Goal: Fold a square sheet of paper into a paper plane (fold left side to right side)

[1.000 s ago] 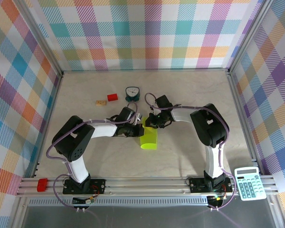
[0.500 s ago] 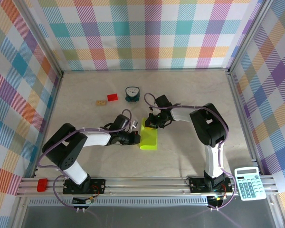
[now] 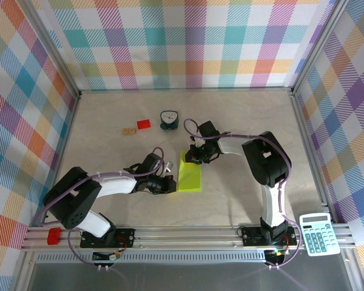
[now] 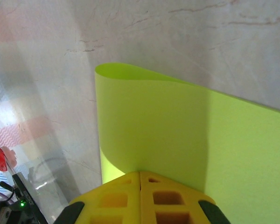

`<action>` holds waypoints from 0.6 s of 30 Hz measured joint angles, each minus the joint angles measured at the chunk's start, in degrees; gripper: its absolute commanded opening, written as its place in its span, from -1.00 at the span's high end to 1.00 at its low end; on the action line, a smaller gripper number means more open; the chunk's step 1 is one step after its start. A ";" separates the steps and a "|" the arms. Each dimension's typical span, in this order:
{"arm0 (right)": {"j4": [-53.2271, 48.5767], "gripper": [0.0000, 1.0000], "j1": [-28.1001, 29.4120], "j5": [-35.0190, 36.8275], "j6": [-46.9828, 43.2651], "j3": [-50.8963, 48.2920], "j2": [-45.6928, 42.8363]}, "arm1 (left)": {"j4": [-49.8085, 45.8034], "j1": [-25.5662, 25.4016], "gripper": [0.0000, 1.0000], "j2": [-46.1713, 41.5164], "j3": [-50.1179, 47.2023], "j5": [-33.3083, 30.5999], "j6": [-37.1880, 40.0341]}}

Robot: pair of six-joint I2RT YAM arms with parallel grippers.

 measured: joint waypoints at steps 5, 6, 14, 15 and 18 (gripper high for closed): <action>0.02 1.00 0.00 -0.09 -0.20 0.00 -0.02 | -2.78 3.21 0.94 -1.38 4.00 1.42 0.48; 0.02 1.00 0.00 -0.11 -0.20 0.00 -0.02 | -3.26 3.67 0.95 -0.83 5.86 1.81 0.85; 0.07 1.00 -0.09 -0.17 -0.20 -0.04 -0.02 | -1.49 4.07 0.99 8.02 13.16 5.16 3.48; 0.07 1.00 -0.09 -0.20 -0.20 -0.04 -0.02 | -1.46 4.07 0.99 9.05 13.16 5.33 3.50; 0.04 1.00 -0.09 -0.20 -0.20 -0.04 -0.02 | -0.72 3.98 0.99 12.35 13.14 6.10 3.45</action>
